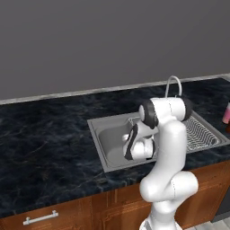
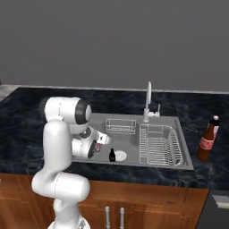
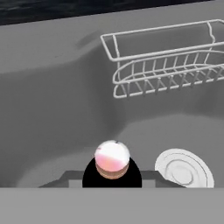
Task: Place the large bottle from the dining counter next to the other large bottle outside the sink, and place the small bottle from the dining counter next to the other small bottle inside the sink.
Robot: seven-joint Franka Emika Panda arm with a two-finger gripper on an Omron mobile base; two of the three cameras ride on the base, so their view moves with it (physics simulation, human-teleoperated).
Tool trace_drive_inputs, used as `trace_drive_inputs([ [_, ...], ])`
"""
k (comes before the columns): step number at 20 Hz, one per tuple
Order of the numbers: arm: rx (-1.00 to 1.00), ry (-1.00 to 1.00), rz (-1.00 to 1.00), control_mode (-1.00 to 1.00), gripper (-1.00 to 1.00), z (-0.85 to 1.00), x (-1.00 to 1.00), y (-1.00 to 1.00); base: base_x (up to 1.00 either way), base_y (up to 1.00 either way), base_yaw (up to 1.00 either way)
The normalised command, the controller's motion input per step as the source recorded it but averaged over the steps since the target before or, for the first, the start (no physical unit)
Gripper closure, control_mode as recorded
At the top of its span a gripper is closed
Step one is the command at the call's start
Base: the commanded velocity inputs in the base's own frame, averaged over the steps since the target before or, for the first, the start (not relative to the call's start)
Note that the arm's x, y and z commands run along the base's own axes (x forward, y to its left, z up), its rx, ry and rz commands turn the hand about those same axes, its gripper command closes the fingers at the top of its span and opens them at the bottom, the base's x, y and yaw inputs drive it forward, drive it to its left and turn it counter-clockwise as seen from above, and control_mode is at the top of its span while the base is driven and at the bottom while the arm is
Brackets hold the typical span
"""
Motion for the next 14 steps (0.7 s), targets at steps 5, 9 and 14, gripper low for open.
trace_drive_inputs([
  [5, 0.0, -0.02, -0.08, -1.0, -1.0, -0.15, 0.43, 0.0, 0.0, 0.0, 0.0],
  [9, 0.0, -0.01, -0.08, -1.0, -1.0, -0.22, 0.39, 0.0, 0.0, 0.0, 0.0],
  [14, 0.0, -0.02, -0.06, -1.0, -1.0, -0.23, 0.21, 0.0, 0.0, 0.0, 0.0],
])
